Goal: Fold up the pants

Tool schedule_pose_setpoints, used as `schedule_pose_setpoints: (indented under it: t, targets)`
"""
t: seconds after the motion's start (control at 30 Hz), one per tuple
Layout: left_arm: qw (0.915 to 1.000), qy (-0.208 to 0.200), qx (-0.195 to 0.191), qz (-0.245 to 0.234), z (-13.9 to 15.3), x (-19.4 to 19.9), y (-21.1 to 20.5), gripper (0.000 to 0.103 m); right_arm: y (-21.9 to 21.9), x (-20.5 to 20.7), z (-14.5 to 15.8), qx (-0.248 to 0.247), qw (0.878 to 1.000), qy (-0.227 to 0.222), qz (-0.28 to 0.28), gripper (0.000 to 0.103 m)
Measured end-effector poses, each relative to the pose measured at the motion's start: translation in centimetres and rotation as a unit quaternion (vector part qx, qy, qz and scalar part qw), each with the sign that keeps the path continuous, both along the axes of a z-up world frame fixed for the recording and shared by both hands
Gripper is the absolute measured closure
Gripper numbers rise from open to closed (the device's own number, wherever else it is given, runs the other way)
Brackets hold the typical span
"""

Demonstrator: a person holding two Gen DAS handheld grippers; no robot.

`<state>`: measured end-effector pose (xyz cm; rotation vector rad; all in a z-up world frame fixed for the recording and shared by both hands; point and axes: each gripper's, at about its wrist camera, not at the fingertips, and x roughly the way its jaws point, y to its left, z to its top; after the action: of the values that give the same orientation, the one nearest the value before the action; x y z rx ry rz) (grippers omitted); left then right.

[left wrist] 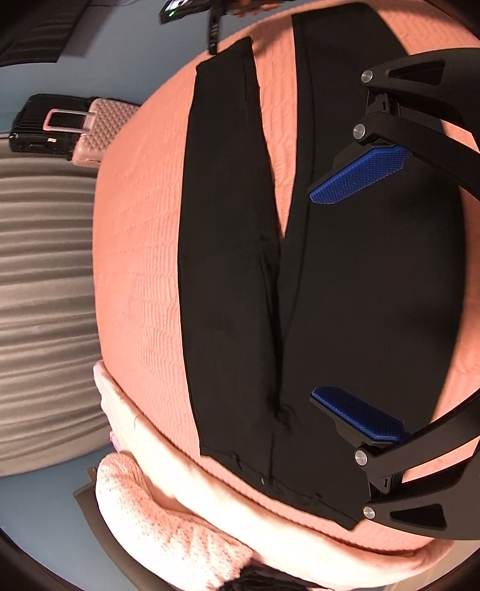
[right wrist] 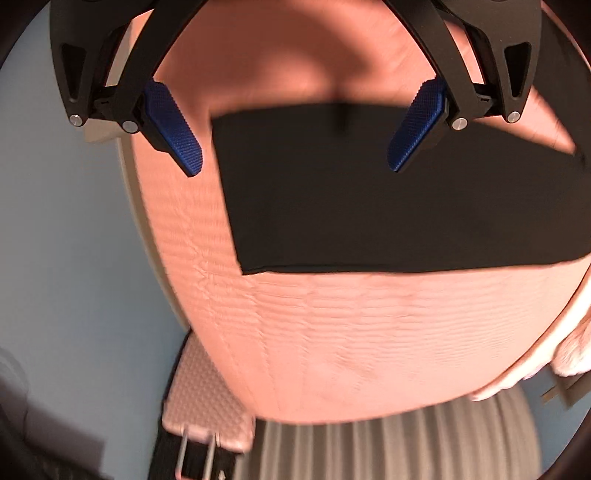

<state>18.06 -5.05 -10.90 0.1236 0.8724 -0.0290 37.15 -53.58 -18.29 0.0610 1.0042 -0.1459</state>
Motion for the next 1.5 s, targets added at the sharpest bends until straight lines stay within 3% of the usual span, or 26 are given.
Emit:
schedule_pose_setpoints:
  t: [0.2, 0.3, 0.37, 0.47, 0.5, 0.53, 0.57, 0.63, 0.7, 0.8, 0.9, 0.93, 0.97, 1.0, 1.1, 1.17, 1.3, 1.4, 1.5]
  targets:
    - [0.9999, 0.013, 0.009, -0.005, -3.9, 4.5, -1.0, 0.005, -3.3, 6.5, -5.2, 0.035, 0.999, 0.038, 0.016, 0.005]
    - [0.9998, 0.019, 0.006, 0.001, -5.0, 6.0, -0.2, 0.005, -3.0, 6.5, -5.5, 0.041, 0.999, -0.004, 0.03, 0.007]
    - [0.9999, 0.015, 0.002, 0.008, -5.3, 7.2, 1.2, 0.005, -2.6, 6.2, -5.3, 0.035, 0.999, -0.013, 0.038, 0.016]
    - [0.9997, -0.005, -0.004, 0.025, -4.9, 10.0, 5.1, 0.005, -2.4, 5.8, -4.8, 0.027, 0.999, -0.026, 0.038, 0.043]
    - [0.9994, -0.01, -0.001, 0.035, -4.8, 11.2, 6.7, 0.005, -2.5, 5.5, -4.5, 0.044, 0.998, -0.031, 0.04, 0.07]
    - [0.9986, -0.015, 0.01, 0.049, -4.7, 13.0, 9.1, 0.005, -2.4, 5.6, -4.3, 0.057, 0.997, -0.032, 0.04, 0.088]
    - [0.9979, -0.018, 0.021, 0.06, -4.7, 14.6, 11.1, 0.005, -2.2, 6.0, -4.3, 0.051, 0.997, -0.03, 0.041, 0.092]
    - [0.9954, -0.015, 0.048, 0.082, -5.0, 18.5, 16.0, 0.005, -0.8, 6.2, -4.3, 0.012, 0.999, -0.024, 0.047, 0.094]
    - [0.9869, -0.014, 0.096, 0.129, -5.4, 22.2, 20.7, 0.005, -0.7, 6.3, -4.2, 0.011, 0.999, -0.019, 0.039, 0.094]
    - [0.9818, 0.02, 0.102, 0.159, -6.7, 28.2, 27.9, 0.005, -1.0, 5.8, -4.1, 0.023, 0.999, -0.021, 0.023, 0.094]
    - [0.9744, 0.088, 0.041, 0.203, -9.7, 33.5, 34.5, 0.008, -0.9, 5.6, -4.1, 0.032, 0.999, -0.027, 0.004, 0.094]
    - [0.973, 0.105, 0.024, 0.204, -10.5, 34.4, 35.5, 0.013, -1.0, 5.6, -4.2, 0.038, 0.999, -0.029, -0.006, 0.094]
    - [0.9723, 0.121, 0.007, 0.199, -11.5, 35.2, 36.0, 0.035, -1.0, 5.6, -4.2, 0.042, 0.999, -0.031, -0.016, 0.094]
    - [0.974, 0.132, -0.022, 0.183, -12.1, 35.6, 36.1, 0.043, -1.0, 5.6, -4.2, 0.04, 0.999, -0.03, -0.019, 0.094]
    - [0.9807, 0.12, -0.001, 0.154, -11.6, 35.6, 34.6, 0.079, -0.4, 5.6, -3.7, 0.03, 0.999, -0.021, -0.029, 0.094]
    - [0.9832, 0.106, -0.007, 0.149, -10.3, 34.3, 34.4, 0.092, 0.1, 5.0, -2.8, 0.023, 0.999, -0.024, -0.027, 0.095]
    - [0.9903, 0.034, -0.058, 0.122, -4.6, 29.1, 34.9, 0.094, 0.5, 1.5, 1.7, 0.036, 0.997, -0.071, -0.024, 0.096]
    - [0.9926, 0.001, -0.079, 0.092, -0.2, 24.7, 33.6, 0.094, 1.0, -3.6, 6.8, 0.046, 0.993, -0.11, 0.005, 0.096]
    - [0.9925, -0.027, -0.098, 0.067, 4.2, 17.0, 33.5, 0.094, 1.9, -9.3, 10.8, 0.045, 0.989, -0.136, 0.038, 0.096]
